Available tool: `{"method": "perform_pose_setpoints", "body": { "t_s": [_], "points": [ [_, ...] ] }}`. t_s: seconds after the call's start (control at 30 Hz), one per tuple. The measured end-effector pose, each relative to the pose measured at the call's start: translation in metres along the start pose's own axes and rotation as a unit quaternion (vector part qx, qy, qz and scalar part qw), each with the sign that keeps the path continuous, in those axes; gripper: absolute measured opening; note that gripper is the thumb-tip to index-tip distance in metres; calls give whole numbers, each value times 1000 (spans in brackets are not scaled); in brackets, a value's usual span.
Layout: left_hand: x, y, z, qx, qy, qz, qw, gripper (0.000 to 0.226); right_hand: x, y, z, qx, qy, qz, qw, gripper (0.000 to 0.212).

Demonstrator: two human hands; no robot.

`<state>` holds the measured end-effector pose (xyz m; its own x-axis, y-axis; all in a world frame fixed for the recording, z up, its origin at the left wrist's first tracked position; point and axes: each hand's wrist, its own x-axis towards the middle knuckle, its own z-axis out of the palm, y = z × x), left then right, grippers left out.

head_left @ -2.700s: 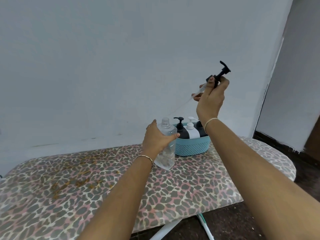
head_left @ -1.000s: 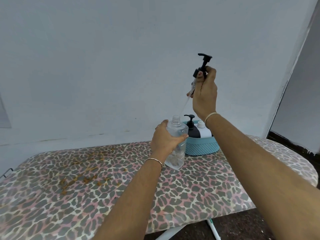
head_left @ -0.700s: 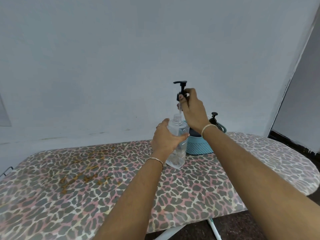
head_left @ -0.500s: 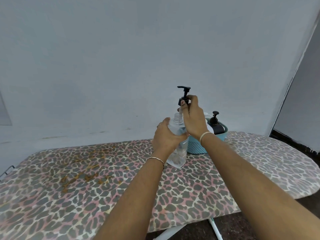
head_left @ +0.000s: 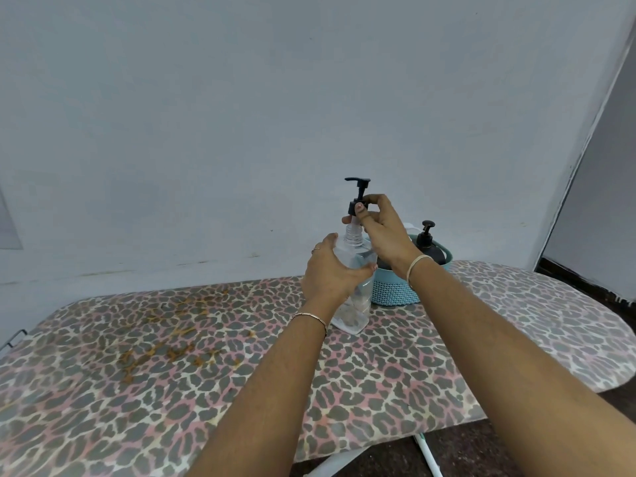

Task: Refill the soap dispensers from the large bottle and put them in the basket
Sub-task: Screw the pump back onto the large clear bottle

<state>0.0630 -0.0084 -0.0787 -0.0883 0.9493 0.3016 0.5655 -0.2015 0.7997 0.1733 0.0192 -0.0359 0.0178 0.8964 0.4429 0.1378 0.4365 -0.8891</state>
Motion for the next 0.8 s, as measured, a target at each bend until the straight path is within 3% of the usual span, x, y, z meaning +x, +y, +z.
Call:
{"method": "perform_pose_setpoints", "body": {
  "t_s": [0.17,0.37,0.53,0.67,0.8],
  "points": [
    [1,0,0,1,2,3,1000,88,-7,16,0,-61,-10,-10,998,19],
    [1,-1,-1,-26,-10,1,1000,88,-13,16,3,26,-2,15,1000,22],
    [9,-3,-10,-67,-64,3,996,54,-17,18,5,35,27,21,999,26],
    [18,-2,-24,-38,-143,10,989,84,-16,18,2,41,23,24,999,28],
    [19,8,-40,-41,-211,10,977,74,-15,16,-3,67,-11,47,997,35]
  ]
}}
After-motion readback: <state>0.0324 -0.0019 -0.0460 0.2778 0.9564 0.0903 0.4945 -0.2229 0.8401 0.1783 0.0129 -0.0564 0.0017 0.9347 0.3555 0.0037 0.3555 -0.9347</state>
